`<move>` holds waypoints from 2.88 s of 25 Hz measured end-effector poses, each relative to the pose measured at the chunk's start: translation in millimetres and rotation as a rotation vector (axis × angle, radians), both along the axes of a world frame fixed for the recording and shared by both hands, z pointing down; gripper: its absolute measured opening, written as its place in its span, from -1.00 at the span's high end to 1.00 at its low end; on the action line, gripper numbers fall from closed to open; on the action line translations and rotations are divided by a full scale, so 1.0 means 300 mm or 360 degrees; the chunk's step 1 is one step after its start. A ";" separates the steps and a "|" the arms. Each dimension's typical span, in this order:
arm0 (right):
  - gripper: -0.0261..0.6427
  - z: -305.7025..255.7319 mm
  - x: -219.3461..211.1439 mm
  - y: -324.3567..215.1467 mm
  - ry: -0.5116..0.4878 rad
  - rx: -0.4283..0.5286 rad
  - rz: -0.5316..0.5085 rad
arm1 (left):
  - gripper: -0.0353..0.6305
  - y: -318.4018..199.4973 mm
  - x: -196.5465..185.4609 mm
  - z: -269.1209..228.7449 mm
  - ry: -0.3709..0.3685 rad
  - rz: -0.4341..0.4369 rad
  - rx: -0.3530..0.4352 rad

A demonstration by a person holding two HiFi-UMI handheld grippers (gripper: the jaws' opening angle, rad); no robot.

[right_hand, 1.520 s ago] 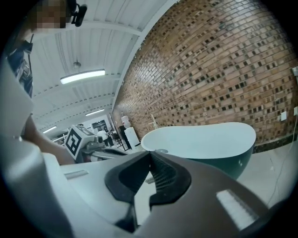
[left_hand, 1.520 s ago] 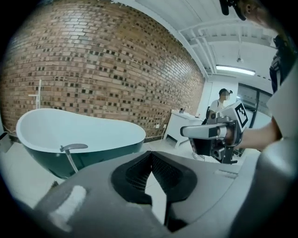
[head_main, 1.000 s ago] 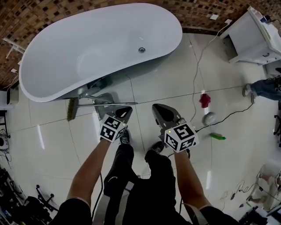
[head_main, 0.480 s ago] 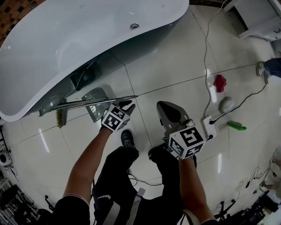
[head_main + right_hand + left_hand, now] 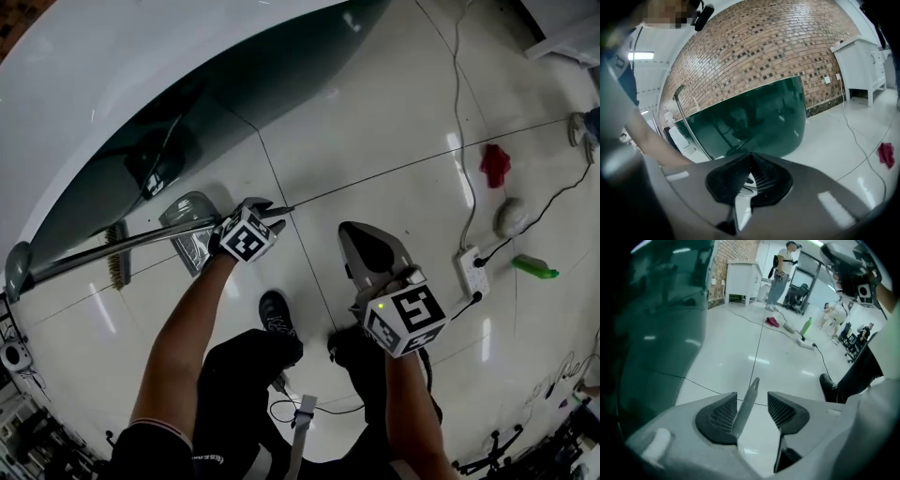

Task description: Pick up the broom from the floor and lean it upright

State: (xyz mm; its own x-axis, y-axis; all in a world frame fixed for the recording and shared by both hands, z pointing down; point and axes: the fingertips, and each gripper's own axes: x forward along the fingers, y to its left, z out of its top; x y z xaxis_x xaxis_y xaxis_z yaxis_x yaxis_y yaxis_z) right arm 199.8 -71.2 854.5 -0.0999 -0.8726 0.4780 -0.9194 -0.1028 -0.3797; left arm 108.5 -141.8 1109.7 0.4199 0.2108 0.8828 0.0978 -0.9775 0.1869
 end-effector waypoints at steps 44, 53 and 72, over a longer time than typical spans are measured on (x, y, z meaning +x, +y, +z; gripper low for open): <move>0.91 -1.164 -0.562 -0.257 0.0067 0.0149 -0.0676 | 0.55 -0.191 -0.604 -1.355 0.0214 -0.0279 0.0523; 0.91 -1.340 -0.730 -0.286 0.0116 0.0243 -0.0960 | 0.59 -0.364 -0.910 -1.611 0.0253 -0.0812 0.0760; 0.91 -1.569 -0.905 -0.407 0.0125 0.0347 -0.1018 | 0.60 -0.442 -1.128 -1.889 0.0335 -0.1068 0.0614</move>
State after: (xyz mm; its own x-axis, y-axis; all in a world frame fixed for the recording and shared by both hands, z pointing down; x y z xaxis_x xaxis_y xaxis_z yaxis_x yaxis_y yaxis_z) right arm -71.8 -193.2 383.9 -0.6006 -0.7307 0.3248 -0.7995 0.5417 -0.2595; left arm -229.9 -274.2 543.1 0.5147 -0.4499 0.7299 -0.5384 -0.8321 -0.1332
